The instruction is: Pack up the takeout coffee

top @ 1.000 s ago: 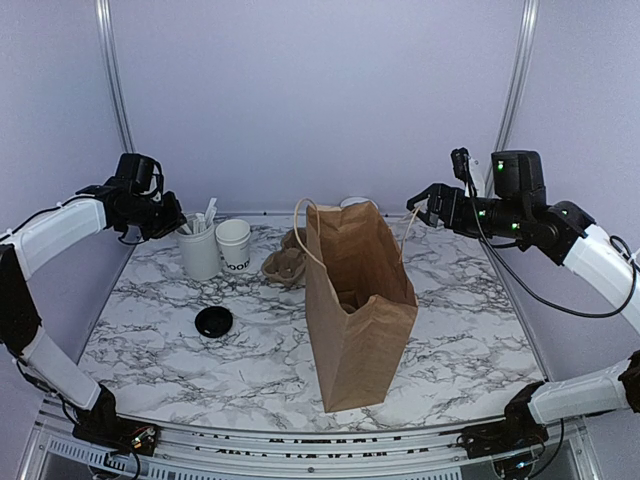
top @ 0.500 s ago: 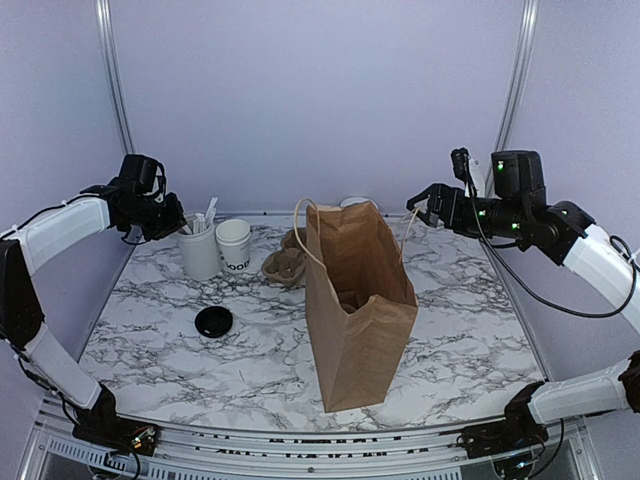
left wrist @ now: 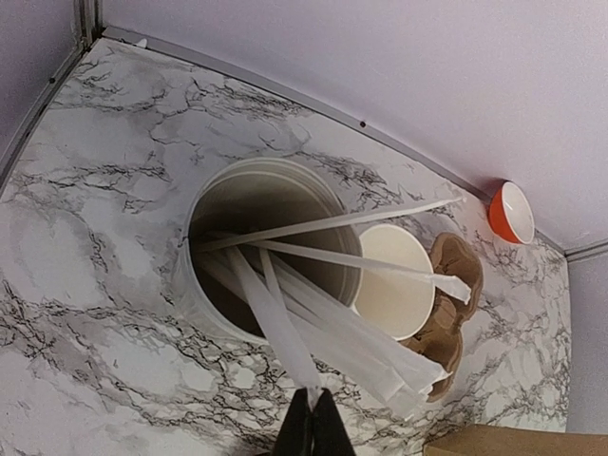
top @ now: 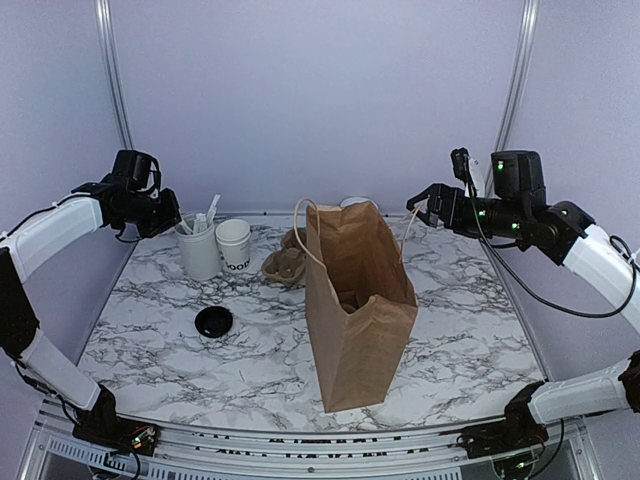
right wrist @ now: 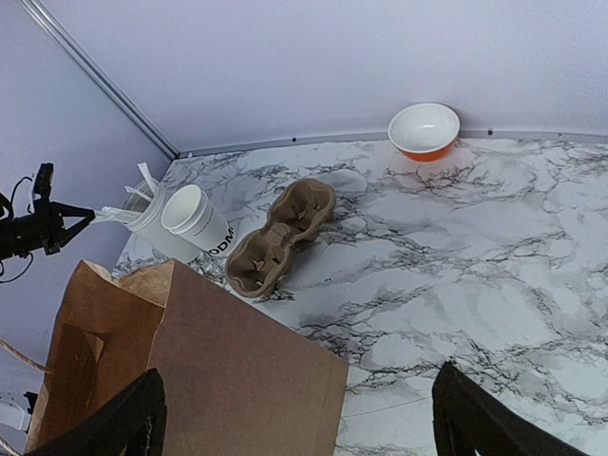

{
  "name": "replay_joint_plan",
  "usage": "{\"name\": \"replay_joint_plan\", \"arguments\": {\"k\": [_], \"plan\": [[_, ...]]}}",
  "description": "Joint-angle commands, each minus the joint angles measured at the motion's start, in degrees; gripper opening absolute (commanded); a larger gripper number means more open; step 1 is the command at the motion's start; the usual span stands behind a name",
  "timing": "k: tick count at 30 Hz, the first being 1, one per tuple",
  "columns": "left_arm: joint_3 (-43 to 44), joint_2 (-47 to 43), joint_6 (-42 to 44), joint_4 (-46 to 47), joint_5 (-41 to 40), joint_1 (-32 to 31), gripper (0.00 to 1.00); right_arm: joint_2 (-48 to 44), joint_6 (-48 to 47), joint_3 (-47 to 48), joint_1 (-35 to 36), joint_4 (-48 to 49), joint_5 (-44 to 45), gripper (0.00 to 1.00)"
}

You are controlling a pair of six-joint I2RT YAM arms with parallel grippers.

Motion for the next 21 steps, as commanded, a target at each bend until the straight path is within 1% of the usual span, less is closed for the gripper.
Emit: {"name": "replay_joint_plan", "arguments": {"k": [1, 9, 17, 19, 21], "plan": [[3.72, -1.13, 1.06, -2.57, -0.49, -0.16, 0.0, 0.03, 0.4, 0.02, -0.51, 0.85, -0.27, 0.94], [7.51, -0.72, 2.21, -5.91, -0.03, -0.12, 0.0, -0.39, 0.39, -0.08, -0.54, 0.66, -0.02, 0.94], [7.96, 2.24, 3.2, -8.14, -1.49, 1.2, 0.0, -0.1, 0.71, -0.26, -0.53, 1.25, -1.02, 0.94], [8.06, 2.87, 3.37, -8.12, -0.8, 1.41, 0.04, -0.25, 0.78, -0.24, -0.46, 1.16, -0.95, 0.94], [8.19, 3.19, 3.39, -8.09, -0.58, 1.49, 0.16, -0.49, 0.71, -0.42, -0.48, 1.07, -0.81, 0.94]]}}
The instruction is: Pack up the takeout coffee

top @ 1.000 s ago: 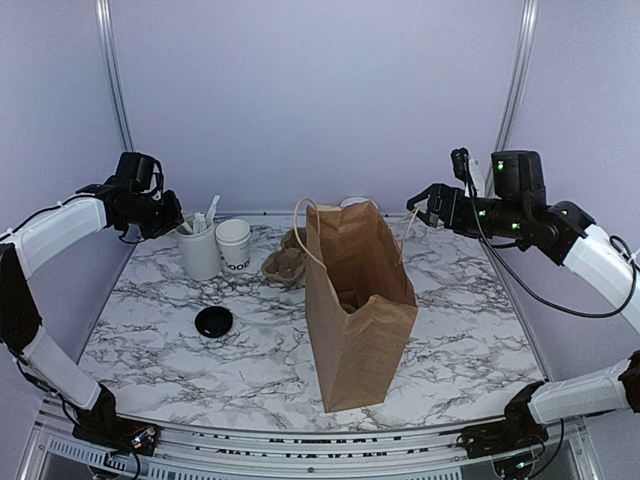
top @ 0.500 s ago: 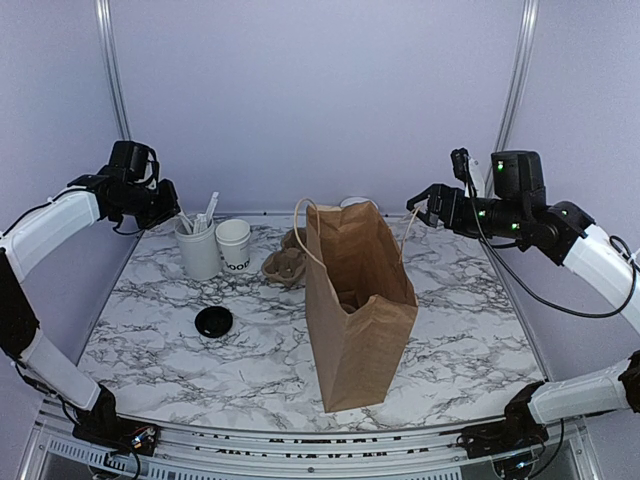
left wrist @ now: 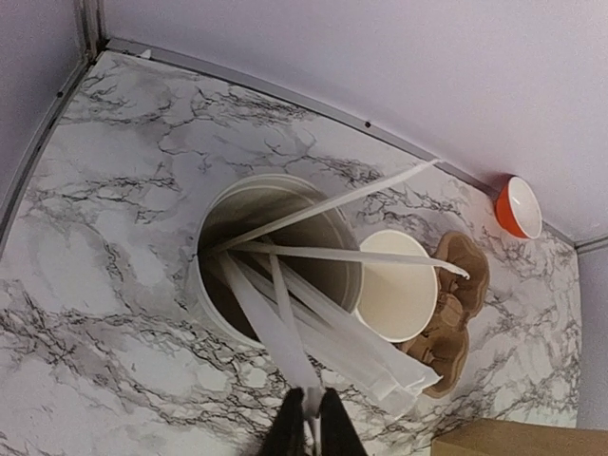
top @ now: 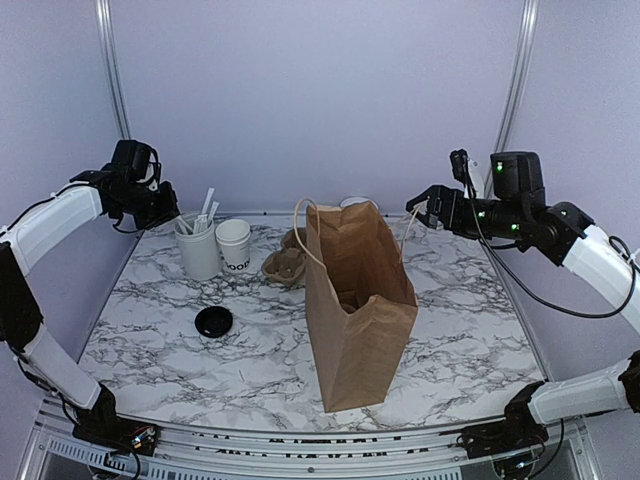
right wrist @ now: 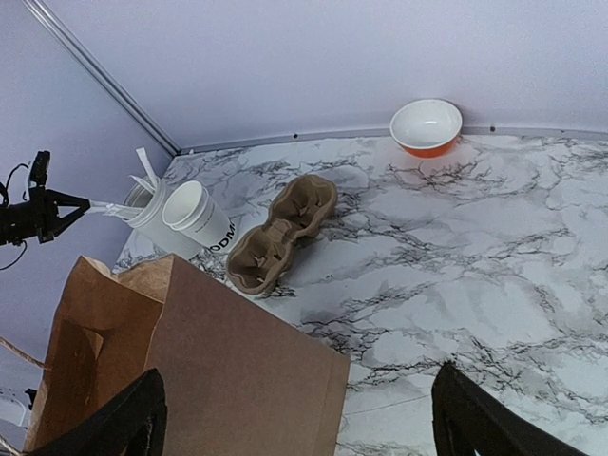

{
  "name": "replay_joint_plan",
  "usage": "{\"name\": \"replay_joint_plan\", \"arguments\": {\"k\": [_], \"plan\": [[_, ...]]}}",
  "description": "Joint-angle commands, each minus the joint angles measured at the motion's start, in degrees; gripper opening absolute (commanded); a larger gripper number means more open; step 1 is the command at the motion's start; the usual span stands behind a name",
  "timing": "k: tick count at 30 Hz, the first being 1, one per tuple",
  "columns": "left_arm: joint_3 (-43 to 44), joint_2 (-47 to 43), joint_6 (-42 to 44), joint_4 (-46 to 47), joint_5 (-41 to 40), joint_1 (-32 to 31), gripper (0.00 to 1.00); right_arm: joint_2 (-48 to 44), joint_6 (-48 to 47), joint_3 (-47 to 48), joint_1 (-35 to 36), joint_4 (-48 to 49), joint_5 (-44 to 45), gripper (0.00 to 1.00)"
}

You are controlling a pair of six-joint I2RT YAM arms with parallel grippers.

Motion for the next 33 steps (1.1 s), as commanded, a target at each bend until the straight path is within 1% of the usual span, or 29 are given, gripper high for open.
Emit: {"name": "replay_joint_plan", "arguments": {"k": [1, 2, 7, 10, 17, 23, 33], "plan": [[1.87, 1.25, 0.97, -2.06, -0.24, 0.52, 0.21, -0.62, 0.49, -0.12, -0.46, 1.0, -0.29, 0.94], [1.95, 1.28, 1.0, -2.02, -0.37, 0.51, 0.23, -0.67, 0.5, -0.21, -0.51, 0.96, -0.29, 0.94], [2.34, 0.64, 0.95, -2.05, -1.51, 0.64, 0.24, -0.74, 0.59, -0.14, -0.5, 0.95, -0.46, 0.94], [2.3, 0.08, 1.25, -2.03, -2.15, 0.84, 0.28, -0.74, 0.62, -0.08, -0.49, 1.08, -0.46, 0.94], [2.64, 1.21, 2.96, -2.17, 0.72, 1.01, 0.26, -0.01, 0.49, 0.03, -0.54, 1.38, -0.81, 0.94], [1.14, -0.01, 4.16, -2.11, 0.39, 0.73, 0.26, 0.42, 0.61, -0.1, -0.49, 1.74, -1.03, 0.94], [0.91, -0.54, 5.11, -3.06, -1.48, 0.62, 0.09, 1.19, 0.74, 0.3, -0.54, 1.99, -1.61, 0.93]]}}
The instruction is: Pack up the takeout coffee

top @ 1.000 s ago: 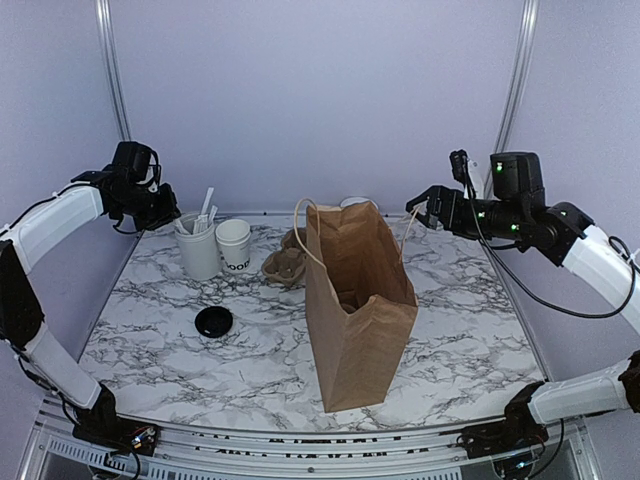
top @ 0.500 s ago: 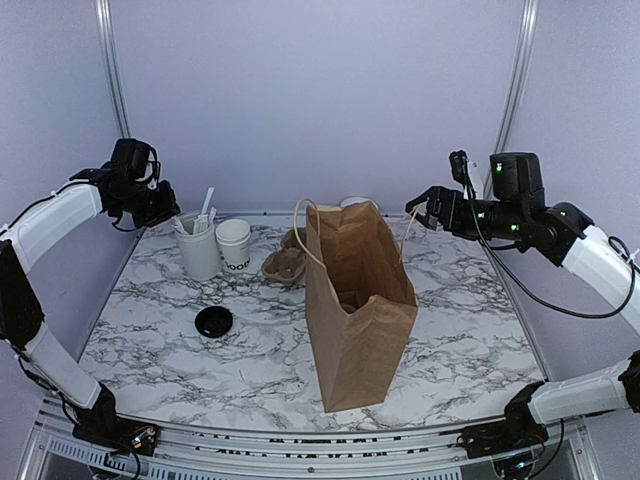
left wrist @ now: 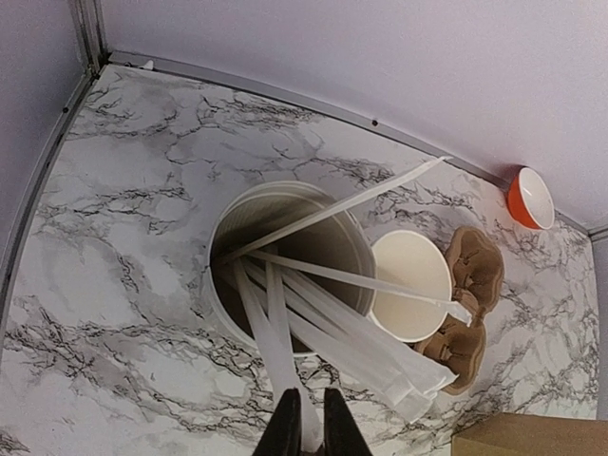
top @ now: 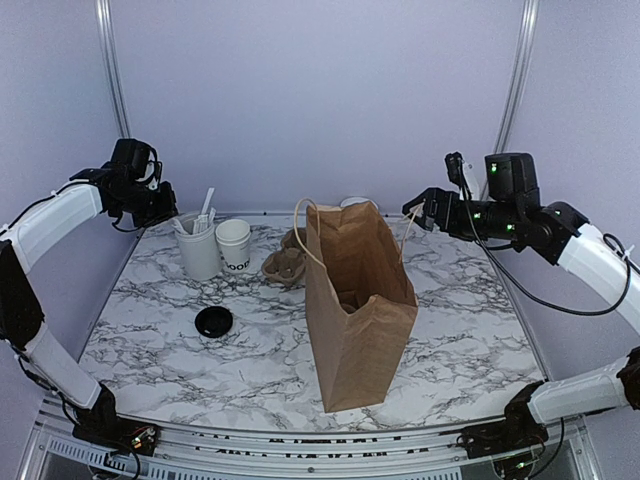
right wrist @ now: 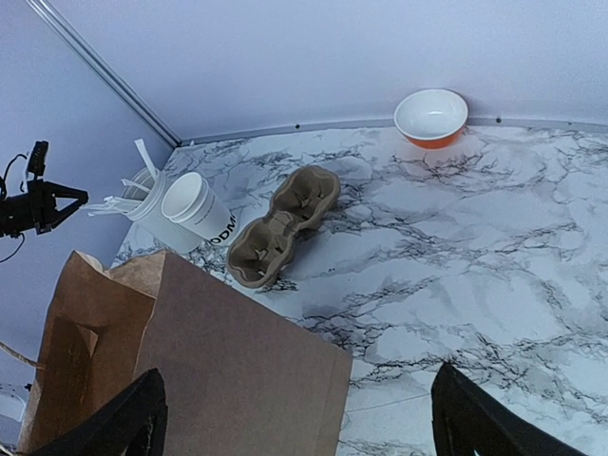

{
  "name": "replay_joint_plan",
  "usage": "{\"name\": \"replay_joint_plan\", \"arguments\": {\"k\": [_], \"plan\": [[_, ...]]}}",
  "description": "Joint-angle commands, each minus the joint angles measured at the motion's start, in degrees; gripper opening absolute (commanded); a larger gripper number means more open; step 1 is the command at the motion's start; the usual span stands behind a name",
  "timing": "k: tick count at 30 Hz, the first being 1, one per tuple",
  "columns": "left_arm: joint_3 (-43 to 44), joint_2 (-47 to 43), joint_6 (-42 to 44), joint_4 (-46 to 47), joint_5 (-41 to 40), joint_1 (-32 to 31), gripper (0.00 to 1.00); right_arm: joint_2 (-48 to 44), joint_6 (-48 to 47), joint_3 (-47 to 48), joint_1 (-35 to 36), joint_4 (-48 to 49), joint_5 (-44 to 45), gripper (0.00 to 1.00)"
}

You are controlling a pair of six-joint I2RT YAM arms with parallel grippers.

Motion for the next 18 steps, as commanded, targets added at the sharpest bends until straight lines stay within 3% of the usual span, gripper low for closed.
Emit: {"name": "replay_joint_plan", "arguments": {"k": [1, 4, 18], "plan": [[-0.19, -1.5, 1.05, -1.95, -1.15, -0.11, 0.07, -0.05, 0.54, 0.61, -0.47, 1.48, -0.56, 0.93], [-0.29, -1.67, 1.13, -2.09, -1.54, -0.1, 0.0, -0.01, 0.6, 0.59, -0.49, 1.46, -0.67, 0.93], [6.95, -2.33, 3.26, -5.78, -3.29, -0.09, 0.0, 0.29, 0.71, 0.88, -0.5, 1.29, -0.69, 0.93]]}}
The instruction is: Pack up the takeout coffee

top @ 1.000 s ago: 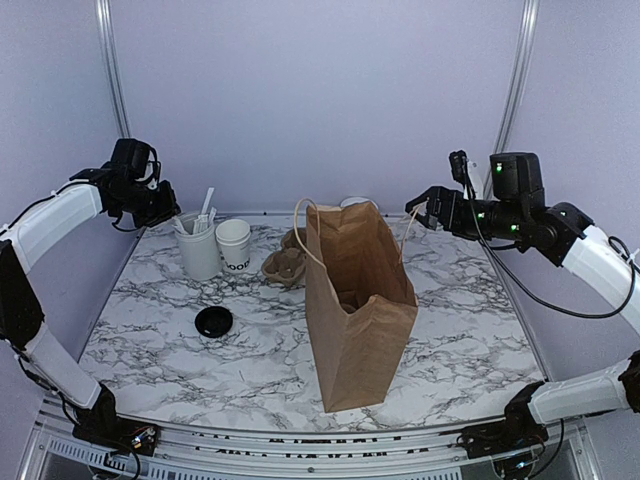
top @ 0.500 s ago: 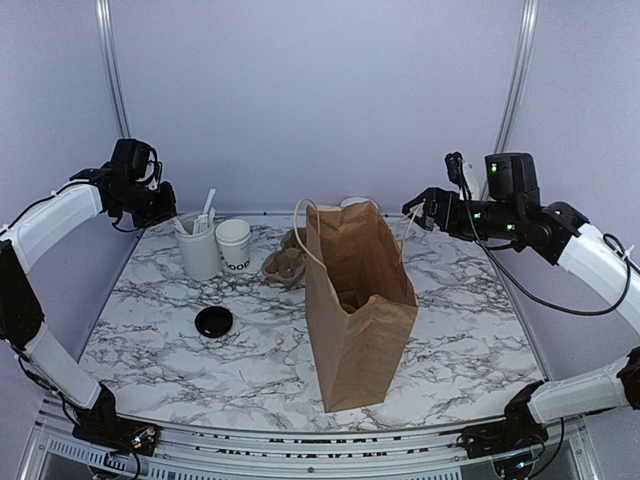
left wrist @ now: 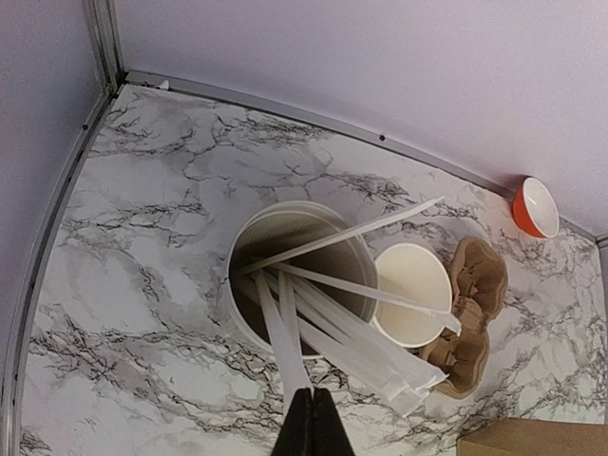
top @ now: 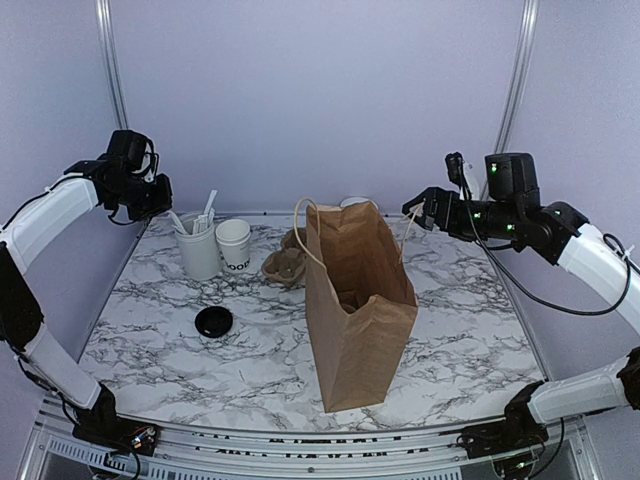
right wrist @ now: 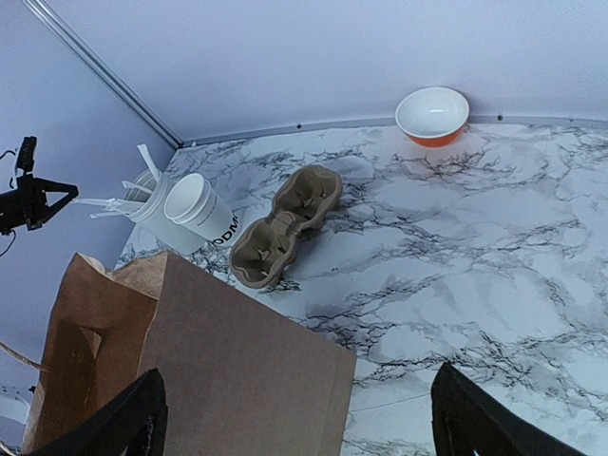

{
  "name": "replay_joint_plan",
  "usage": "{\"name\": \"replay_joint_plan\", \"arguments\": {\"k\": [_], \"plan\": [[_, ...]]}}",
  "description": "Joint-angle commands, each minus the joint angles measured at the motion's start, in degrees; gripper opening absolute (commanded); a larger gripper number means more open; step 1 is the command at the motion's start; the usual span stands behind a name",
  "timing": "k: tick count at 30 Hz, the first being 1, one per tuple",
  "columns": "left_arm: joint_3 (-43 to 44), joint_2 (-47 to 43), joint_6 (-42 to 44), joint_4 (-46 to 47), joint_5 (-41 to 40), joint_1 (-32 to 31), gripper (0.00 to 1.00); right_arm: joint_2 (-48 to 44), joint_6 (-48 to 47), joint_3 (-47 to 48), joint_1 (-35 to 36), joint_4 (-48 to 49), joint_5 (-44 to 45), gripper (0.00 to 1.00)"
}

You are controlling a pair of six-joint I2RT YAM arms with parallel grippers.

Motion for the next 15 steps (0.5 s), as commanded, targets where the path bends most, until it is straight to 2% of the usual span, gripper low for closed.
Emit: {"name": "replay_joint_plan", "arguments": {"k": [1, 15], "plan": [[4.16, -1.92, 1.91, -2.9, -0.56, -0.06, 0.0, 0.32, 0.48, 0.89, -0.53, 1.27, -0.51, 0.93], [8.58, 0.5, 2.84, -5.74, 0.41, 0.03, 0.0, 1.48, 0.21, 1.35, -0.52, 1.31, -0.85, 0.93]]}}
